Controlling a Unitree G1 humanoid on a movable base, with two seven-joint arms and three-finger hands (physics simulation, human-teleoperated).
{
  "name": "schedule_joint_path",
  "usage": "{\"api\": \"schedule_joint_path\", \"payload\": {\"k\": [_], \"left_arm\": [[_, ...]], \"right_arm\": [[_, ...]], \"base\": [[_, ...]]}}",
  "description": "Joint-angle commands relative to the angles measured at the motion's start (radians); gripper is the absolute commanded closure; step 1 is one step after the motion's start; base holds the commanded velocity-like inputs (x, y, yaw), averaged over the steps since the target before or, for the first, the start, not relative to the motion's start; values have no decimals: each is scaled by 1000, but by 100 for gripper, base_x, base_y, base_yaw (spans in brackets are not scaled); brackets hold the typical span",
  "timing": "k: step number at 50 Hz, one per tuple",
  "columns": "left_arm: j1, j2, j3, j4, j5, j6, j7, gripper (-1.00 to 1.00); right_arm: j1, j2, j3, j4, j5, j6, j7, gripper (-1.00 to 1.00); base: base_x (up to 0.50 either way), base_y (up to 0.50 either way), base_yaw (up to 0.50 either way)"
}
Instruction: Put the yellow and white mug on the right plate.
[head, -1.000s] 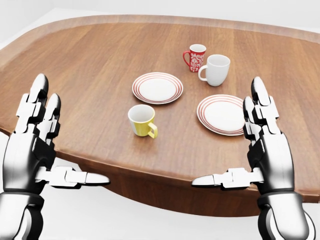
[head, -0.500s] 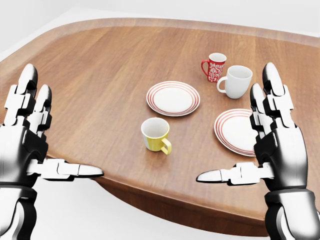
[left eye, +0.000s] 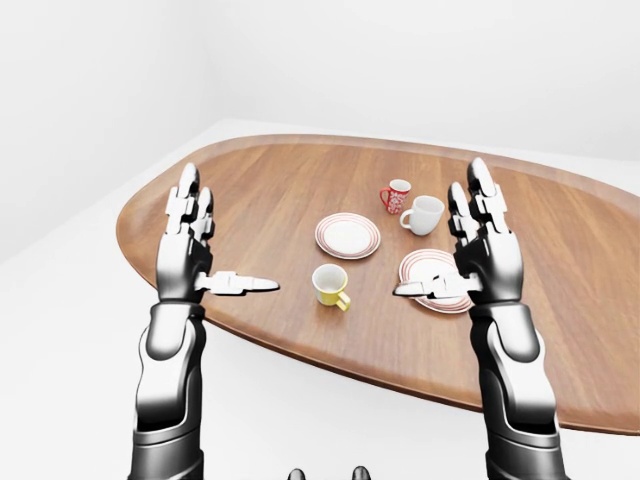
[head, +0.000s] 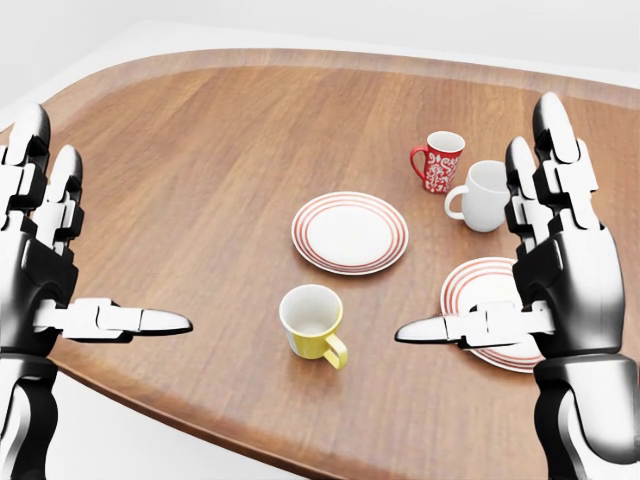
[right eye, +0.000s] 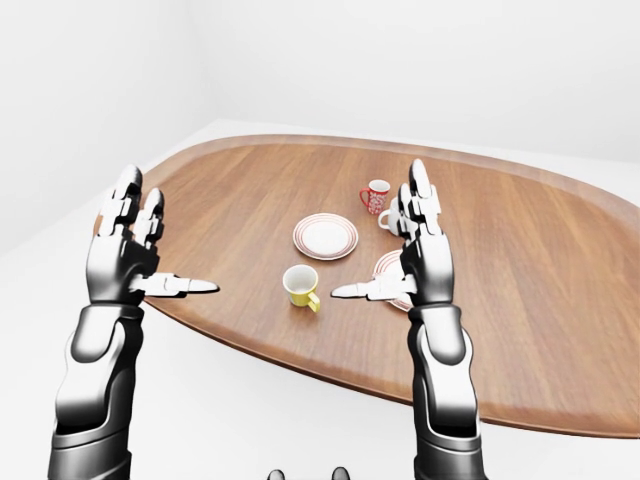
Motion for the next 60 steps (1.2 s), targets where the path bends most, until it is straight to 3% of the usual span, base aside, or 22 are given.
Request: {"api": "schedule_joint_path", "payload": {"k": [1,16,34,53,60], "left_arm": [[-5,18,16,8,6,0,-15,-100],[-2,15,14,17,15,0,-22,-100],[3,11,12,18,19,0,-25,-100],[-11,28,29,27,13,0,-29,-100],[-9,27,30,32,13,0,-31,-100]], "right_arm": [[-2,9,74,14,-63,0,30,-100],[1,25,52,-24,-42,0,68,-100],[-14,2,53,-5,-62,0,53,-100],[-6,22,37,-28,-35,0,71,-100],[-10,8,61,18,-89,0,66,-100]], "base": [[0,0,0],[0,0,0],[47,15,0],[2,1,0],[34,11,0]]}}
